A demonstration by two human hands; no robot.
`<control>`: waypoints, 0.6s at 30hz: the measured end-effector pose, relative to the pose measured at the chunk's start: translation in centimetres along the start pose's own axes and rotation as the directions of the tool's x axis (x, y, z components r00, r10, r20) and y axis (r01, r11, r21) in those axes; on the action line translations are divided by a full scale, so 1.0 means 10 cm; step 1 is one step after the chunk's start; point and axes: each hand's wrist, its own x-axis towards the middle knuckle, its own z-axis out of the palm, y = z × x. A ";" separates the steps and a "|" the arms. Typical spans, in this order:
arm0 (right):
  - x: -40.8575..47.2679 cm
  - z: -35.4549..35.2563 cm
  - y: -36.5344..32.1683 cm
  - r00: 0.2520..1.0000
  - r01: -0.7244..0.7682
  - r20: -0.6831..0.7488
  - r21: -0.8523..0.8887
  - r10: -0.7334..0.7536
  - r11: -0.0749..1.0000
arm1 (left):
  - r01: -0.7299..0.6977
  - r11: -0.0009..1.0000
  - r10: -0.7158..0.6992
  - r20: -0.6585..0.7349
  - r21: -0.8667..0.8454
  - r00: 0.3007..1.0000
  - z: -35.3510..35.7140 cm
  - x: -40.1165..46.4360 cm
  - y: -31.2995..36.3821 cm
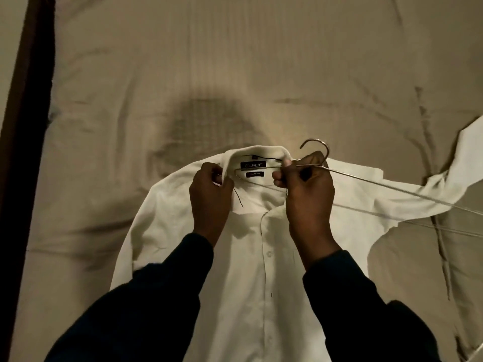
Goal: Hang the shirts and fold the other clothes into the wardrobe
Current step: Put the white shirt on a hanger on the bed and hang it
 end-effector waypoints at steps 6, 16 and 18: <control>0.09 0.38 0.02 0.997 -0.030 0.071 -0.060 0.035 0.998 | -0.133 0.990 0.137 0.082 -0.050 0.987 -0.05 -0.02 -0.11; 0.23 0.76 0.26 0.844 -0.447 0.404 0.161 0.354 0.880 | -0.305 0.925 0.313 -0.001 0.227 0.950 -0.03 0.14 -0.15; 0.24 0.62 0.30 0.824 -0.457 0.418 0.089 0.383 0.885 | -0.276 0.915 0.290 -0.004 0.294 0.957 0.00 0.20 -0.18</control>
